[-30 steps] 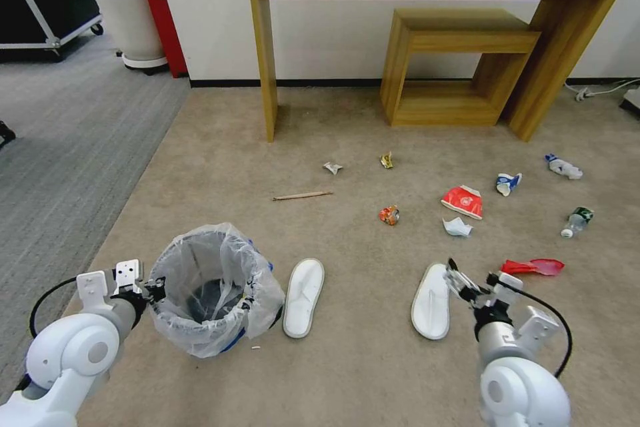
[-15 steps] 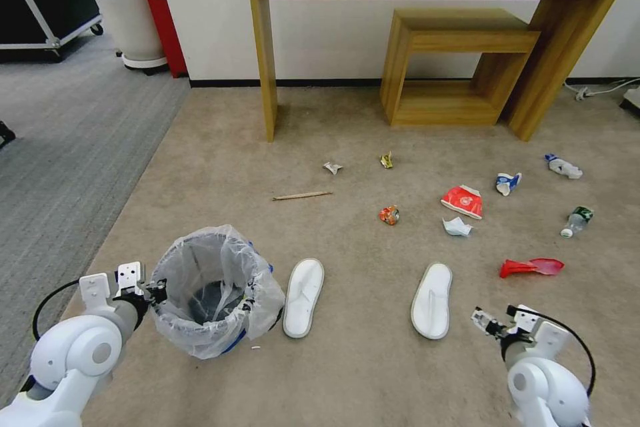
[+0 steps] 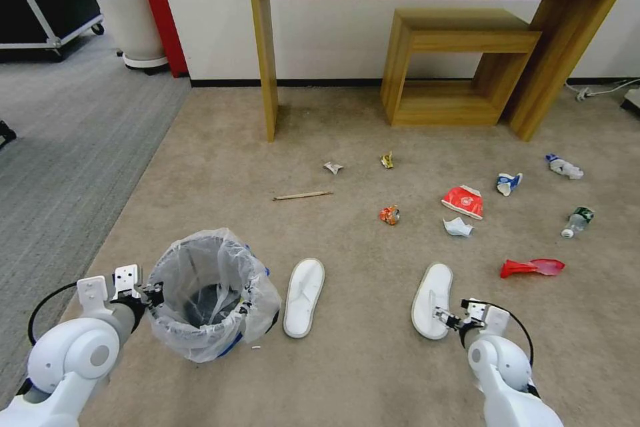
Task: Pick up the trash bin and place the garbage on the floor into it.
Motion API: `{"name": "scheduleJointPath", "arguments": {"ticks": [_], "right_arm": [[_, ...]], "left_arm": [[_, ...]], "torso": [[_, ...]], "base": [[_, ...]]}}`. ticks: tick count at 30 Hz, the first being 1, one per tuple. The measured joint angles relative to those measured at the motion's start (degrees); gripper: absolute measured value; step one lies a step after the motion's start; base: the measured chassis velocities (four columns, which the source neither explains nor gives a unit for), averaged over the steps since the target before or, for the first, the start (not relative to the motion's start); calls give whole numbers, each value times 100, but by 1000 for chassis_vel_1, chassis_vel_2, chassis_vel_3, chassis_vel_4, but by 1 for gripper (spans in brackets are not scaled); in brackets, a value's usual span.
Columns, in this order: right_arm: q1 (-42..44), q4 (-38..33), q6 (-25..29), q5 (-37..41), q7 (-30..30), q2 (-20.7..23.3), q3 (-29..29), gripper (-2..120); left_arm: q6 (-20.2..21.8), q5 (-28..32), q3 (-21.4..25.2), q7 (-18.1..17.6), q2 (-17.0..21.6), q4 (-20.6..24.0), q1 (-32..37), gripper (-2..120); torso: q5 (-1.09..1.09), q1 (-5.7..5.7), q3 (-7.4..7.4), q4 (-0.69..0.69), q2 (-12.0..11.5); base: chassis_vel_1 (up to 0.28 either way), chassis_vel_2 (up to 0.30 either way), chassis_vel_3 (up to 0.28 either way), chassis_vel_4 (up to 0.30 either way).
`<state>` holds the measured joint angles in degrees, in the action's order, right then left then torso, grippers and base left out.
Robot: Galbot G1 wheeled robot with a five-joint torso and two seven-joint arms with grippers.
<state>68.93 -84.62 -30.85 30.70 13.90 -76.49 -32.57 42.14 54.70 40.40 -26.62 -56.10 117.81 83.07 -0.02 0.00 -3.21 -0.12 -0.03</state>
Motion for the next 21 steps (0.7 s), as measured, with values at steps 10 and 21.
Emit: {"name": "scheduleJointPath", "arguments": {"ticks": [10,21], "right_arm": [[-420,529,84,-199,7,-73,217,91],[-532,890,264,-238,8,-50,225,63]], "left_arm": [[0,-46,95,-4,-41,61,105,0],[-29,-105,68,34,-80,64,124,0]], "torso": [[1,0,0,0,0],[0,0,0,0,0]], "base": [[0,0,0,0],[0,0,0,0]]}}
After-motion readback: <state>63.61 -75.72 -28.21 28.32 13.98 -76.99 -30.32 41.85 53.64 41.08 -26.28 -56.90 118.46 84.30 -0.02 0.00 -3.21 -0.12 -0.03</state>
